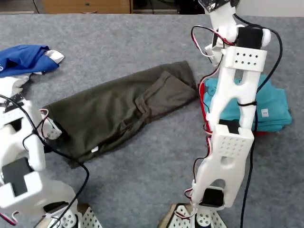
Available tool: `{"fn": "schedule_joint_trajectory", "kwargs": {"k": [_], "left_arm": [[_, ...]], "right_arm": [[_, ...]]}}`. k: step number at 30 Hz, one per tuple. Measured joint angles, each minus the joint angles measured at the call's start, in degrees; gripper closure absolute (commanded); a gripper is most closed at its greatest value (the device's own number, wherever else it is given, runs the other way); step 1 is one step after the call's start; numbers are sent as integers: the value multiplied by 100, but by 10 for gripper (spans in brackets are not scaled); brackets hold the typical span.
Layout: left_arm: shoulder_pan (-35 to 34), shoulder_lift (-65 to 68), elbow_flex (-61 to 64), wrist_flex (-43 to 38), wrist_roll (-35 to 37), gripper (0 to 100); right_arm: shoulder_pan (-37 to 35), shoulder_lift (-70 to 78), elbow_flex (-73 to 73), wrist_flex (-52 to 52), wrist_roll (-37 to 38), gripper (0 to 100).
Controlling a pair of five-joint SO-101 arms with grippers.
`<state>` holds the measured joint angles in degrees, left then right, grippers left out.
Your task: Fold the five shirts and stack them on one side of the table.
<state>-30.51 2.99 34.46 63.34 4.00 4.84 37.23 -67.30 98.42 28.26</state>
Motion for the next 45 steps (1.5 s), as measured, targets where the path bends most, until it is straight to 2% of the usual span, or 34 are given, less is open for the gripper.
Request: {"fn": "schedule_joint_trajectory", "kwargs": {"k": [5,9,14,30,33,37,41,45], "left_arm": [[70,510,-343,18,9,902],[422,677,-545,18,18,964],[651,747,-598,9,18,970],[633,756,-607,26,18,981],[396,765,-756,185,-44,981],[-185,853,-1354,677,-466,981],[-862,870,-2215,1301,-853,981],[-1152,870,-3156,1925,-1046,981]], "right_arm": [[0,0,0,0,0,994],[0,0,0,0,0,994],[0,0,0,0,0,994],[0,0,0,0,0,994],[0,0,0,0,0,994],[105,0,-62,-9,0,994],[273,0,-308,-9,0,994],[492,0,-431,-9,0,994]]}}
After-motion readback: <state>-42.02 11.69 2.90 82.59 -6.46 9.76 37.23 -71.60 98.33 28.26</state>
